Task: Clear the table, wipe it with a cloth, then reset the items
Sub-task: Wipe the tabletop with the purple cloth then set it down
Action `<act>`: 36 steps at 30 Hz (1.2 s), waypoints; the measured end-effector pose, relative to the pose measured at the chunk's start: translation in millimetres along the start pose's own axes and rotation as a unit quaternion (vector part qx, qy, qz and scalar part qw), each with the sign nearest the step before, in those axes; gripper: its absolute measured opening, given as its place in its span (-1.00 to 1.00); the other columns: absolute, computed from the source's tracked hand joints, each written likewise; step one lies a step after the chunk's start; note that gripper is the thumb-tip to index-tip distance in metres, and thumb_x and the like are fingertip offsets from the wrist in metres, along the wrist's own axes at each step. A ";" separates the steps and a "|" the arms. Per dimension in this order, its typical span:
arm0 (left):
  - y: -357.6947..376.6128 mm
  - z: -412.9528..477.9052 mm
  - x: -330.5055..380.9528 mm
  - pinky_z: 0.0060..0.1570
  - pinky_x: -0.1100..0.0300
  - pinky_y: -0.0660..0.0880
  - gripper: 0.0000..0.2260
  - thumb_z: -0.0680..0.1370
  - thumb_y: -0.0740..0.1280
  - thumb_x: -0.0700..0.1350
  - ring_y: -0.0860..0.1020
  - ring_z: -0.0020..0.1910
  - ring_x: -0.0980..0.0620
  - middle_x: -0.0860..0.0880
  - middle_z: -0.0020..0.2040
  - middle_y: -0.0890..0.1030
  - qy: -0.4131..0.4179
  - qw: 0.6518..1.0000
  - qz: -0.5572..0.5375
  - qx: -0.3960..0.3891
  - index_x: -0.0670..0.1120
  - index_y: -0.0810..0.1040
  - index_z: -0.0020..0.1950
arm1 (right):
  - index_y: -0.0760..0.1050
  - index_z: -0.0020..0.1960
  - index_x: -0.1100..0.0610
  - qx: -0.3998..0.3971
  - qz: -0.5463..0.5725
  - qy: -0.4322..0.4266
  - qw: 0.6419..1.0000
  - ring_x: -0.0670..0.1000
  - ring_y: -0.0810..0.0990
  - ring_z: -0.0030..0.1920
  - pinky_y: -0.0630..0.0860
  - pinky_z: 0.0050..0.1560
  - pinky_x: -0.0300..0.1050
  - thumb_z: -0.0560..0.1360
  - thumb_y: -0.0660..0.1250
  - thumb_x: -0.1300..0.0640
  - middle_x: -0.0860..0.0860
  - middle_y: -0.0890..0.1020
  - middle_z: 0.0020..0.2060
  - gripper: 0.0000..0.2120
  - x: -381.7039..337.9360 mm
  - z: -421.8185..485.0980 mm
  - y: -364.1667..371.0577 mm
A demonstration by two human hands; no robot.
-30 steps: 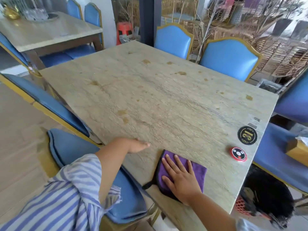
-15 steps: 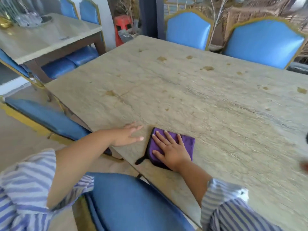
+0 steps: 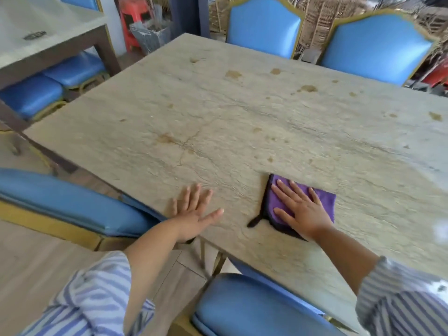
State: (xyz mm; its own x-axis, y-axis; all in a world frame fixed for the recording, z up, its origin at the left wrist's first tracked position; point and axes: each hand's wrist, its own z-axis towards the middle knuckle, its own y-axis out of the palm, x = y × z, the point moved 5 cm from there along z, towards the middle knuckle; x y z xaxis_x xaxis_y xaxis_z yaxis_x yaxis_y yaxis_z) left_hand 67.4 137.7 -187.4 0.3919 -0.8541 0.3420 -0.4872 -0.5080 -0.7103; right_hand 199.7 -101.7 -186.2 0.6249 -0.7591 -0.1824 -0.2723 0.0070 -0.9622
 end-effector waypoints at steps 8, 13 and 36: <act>-0.1 3.2 -0.4 0.39 -0.14 -0.44 -0.39 0.52 -0.17 0.35 -0.55 0.38 0.01 0.08 0.44 -0.52 -0.003 1.000 -0.025 0.011 0.22 -0.35 0.47 | -0.29 0.45 -0.24 -0.028 -0.007 -0.109 0.994 -0.09 -0.35 0.46 -0.32 0.47 0.14 0.46 -0.28 -0.34 -0.27 -0.22 0.47 -0.41 -92.4 2.0 18.7; 1.3 2.6 1.2 0.34 -0.15 -0.49 -0.32 0.45 -0.20 0.40 -0.62 0.30 -0.01 0.06 0.37 -0.60 0.014 1.000 -0.018 -0.013 0.19 -0.43 0.45 | -0.29 0.43 -0.29 -0.014 -0.026 -0.021 0.999 -0.10 -0.21 0.51 -0.24 0.48 0.06 0.42 -0.25 -0.42 -0.33 -0.21 0.43 -0.37 -4.5 9.8 1.9; -17.6 38.8 -10.3 0.48 -0.02 -0.30 -0.37 0.44 -0.38 0.30 -0.33 0.49 0.07 0.08 0.53 -0.26 -0.020 0.951 0.039 0.305 0.17 -0.24 0.50 | -0.12 0.50 -0.21 0.061 0.059 0.056 0.995 -0.03 -0.14 0.53 -0.21 0.47 0.14 0.49 -0.15 -0.30 -0.25 -0.09 0.50 -0.40 -41.1 68.0 -1.8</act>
State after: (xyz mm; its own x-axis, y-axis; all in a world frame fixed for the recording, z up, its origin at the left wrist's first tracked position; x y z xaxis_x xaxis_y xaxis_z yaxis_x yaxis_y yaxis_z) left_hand 102.2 159.8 -202.2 0.4086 -0.8754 0.2583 0.0230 -0.2730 -0.9617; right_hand 224.3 -26.3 -190.7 0.5063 -0.8163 -0.2779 -0.2438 0.1737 -0.9542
